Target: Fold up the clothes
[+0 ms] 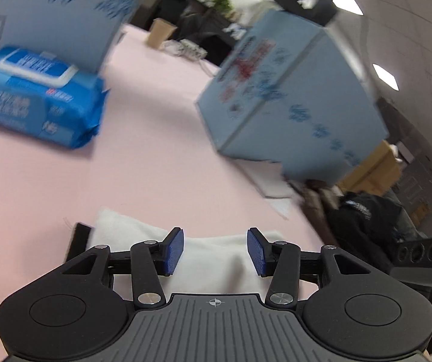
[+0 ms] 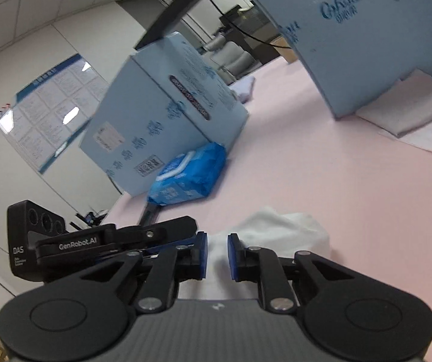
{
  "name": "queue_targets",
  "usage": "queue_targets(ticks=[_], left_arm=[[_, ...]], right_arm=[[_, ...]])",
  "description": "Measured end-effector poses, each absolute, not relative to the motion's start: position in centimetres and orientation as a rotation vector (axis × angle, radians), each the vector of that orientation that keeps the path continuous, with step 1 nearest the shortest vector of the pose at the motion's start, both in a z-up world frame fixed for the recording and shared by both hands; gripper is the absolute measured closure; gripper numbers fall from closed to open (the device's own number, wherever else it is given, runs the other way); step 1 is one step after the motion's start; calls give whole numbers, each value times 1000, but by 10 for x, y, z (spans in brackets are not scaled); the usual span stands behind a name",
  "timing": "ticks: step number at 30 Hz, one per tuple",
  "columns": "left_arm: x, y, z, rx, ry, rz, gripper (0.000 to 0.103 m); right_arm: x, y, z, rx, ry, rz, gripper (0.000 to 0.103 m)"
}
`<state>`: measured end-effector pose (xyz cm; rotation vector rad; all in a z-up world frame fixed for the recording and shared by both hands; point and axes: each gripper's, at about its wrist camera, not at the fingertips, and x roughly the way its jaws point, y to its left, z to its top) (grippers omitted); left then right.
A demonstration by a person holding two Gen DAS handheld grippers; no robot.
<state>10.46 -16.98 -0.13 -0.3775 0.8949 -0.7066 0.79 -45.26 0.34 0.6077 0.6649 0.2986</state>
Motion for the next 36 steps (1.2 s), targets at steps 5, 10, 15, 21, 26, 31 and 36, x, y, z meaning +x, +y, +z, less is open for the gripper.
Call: queue_targets(ticks=[5, 10, 15, 21, 26, 31, 36], left_arm=[[116, -149, -21, -425, 902, -676, 65], [108, -150, -25, -358, 844, -672, 70], [111, -143, -26, -387, 854, -667, 77], [113, -132, -14, -386, 850, -606, 78], [92, -102, 19, -433, 747, -600, 73], [34, -94, 35, -514, 716, -791, 55], [-8, -106, 20, -494, 755, -835, 55]], right_arm=[[14, -477, -14, 658, 671, 239, 101], [15, -491, -24, 698, 673, 211, 103], [11, -496, -23, 706, 671, 188, 103], [-12, -505, -2, 638, 653, 82, 90], [-57, -508, 24, 672, 565, 171, 81], [-94, -469, 25, 693, 580, 350, 60], [-114, -441, 11, 784, 576, 466, 51]])
